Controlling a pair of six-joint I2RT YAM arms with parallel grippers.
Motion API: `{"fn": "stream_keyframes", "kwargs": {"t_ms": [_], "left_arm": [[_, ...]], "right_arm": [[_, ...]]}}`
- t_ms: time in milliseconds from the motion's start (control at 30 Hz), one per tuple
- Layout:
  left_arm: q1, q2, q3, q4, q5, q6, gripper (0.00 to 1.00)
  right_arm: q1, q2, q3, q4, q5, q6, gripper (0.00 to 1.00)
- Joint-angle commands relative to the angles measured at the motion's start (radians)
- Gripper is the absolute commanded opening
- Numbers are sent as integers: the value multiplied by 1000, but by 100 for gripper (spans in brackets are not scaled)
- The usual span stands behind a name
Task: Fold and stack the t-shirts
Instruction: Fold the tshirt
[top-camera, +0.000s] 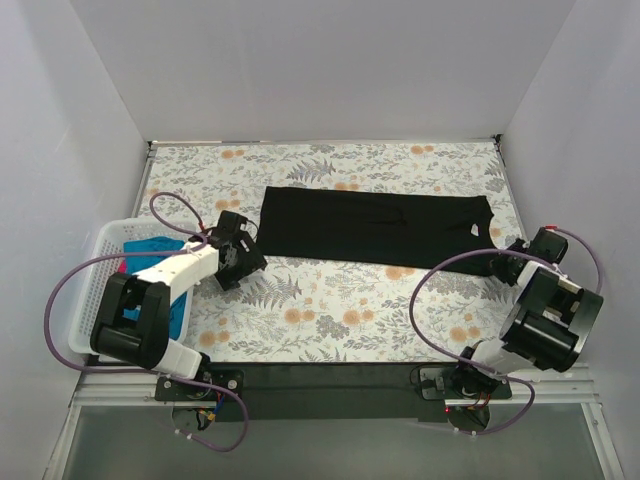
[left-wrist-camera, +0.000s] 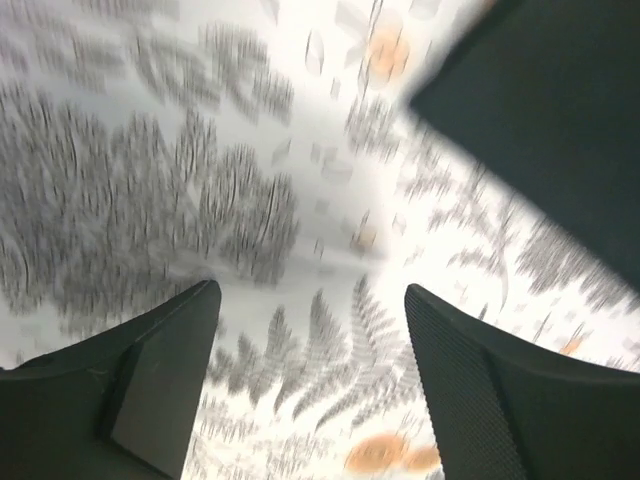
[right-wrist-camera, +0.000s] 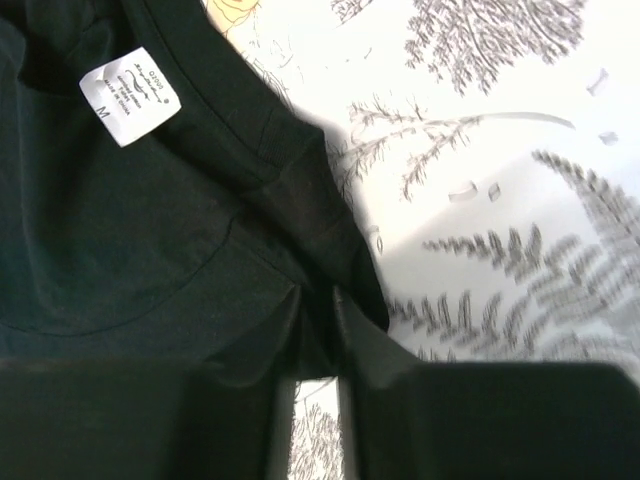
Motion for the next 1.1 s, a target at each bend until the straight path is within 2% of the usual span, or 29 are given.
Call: {"fn": "stream_keyframes", "kwargs": {"t_ms": [0, 33, 167, 267, 300, 367, 500, 700, 867, 967, 1067], "left_arm": [[-30, -78, 2, -147, 2, -33, 75], [-35, -89, 16, -149, -5, -30, 76], [-55, -81, 125, -136, -37, 8, 79], [-58, 0, 238, -106, -29, 83, 80], [-58, 29, 270, -81, -26, 117, 80], [-60, 113, 351, -54, 0, 148, 72], [-60, 259, 473, 11, 64, 186, 71], [-60, 472, 625, 37, 38, 217, 69], [-60, 548, 648, 7, 9, 203, 69], [-58, 555, 630, -88, 2, 157, 68], [-60, 494, 516, -153, 34, 111, 65]], "right_arm": [[18, -106, -9, -40, 90, 9, 29], [26, -144, -1, -40, 99, 13, 35], [99, -228, 42, -85, 171, 35, 45], [185, -272, 51, -53, 220, 27, 54], [205, -272, 56, -15, 179, 16, 55], [248, -236, 66, 61, 92, -7, 56], [276, -105, 143, 102, -100, 10, 56], [285, 89, 210, 170, -148, 19, 56], [285, 256, 278, 168, -151, 28, 54], [287, 330, 316, 162, -179, 28, 53], [288, 394, 352, 136, -215, 32, 53]]}}
